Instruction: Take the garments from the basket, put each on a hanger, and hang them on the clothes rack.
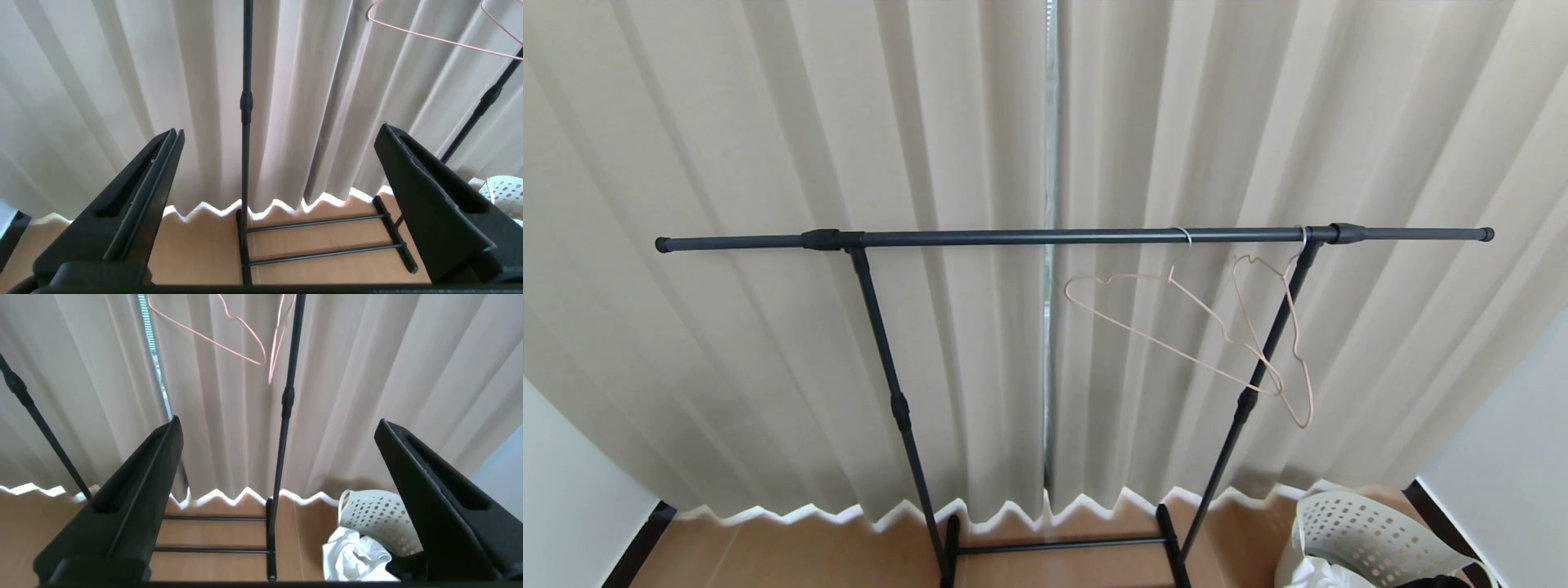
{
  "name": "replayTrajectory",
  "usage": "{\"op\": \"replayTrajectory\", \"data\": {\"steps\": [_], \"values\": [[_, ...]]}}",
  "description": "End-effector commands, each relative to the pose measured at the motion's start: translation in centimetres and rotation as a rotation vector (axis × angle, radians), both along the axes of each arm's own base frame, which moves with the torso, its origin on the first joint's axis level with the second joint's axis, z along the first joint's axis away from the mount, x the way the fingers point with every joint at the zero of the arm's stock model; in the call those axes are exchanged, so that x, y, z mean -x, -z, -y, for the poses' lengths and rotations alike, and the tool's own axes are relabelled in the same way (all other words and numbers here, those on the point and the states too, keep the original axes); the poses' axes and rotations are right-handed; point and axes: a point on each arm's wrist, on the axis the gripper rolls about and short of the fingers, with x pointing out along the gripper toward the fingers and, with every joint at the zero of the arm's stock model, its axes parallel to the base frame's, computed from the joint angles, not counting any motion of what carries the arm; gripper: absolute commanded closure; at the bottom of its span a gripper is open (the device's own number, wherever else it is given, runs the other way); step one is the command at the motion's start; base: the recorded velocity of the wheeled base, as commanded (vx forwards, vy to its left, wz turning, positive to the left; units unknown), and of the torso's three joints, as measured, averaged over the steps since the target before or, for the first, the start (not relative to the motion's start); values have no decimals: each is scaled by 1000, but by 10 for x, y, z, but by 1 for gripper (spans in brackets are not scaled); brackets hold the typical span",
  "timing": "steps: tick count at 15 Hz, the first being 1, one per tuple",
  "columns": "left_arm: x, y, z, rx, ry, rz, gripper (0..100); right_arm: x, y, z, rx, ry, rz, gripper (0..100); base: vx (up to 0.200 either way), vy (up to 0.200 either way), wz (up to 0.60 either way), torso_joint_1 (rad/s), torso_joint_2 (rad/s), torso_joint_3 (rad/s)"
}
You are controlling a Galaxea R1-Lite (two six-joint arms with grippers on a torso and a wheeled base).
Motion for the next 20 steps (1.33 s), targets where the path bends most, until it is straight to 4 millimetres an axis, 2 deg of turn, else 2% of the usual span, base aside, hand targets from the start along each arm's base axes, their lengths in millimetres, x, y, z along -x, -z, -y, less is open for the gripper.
{"op": "replayTrajectory", "data": {"steps": [1,20], "values": [[0,0,0,0,0,-2,0,0,-1,0,-2,0,1,0,0,0,0,0,0,0],[0,0,0,-3,9,-3,0,0,0,0,15,-6,0,0,0,0,0,0,0,0]]}}
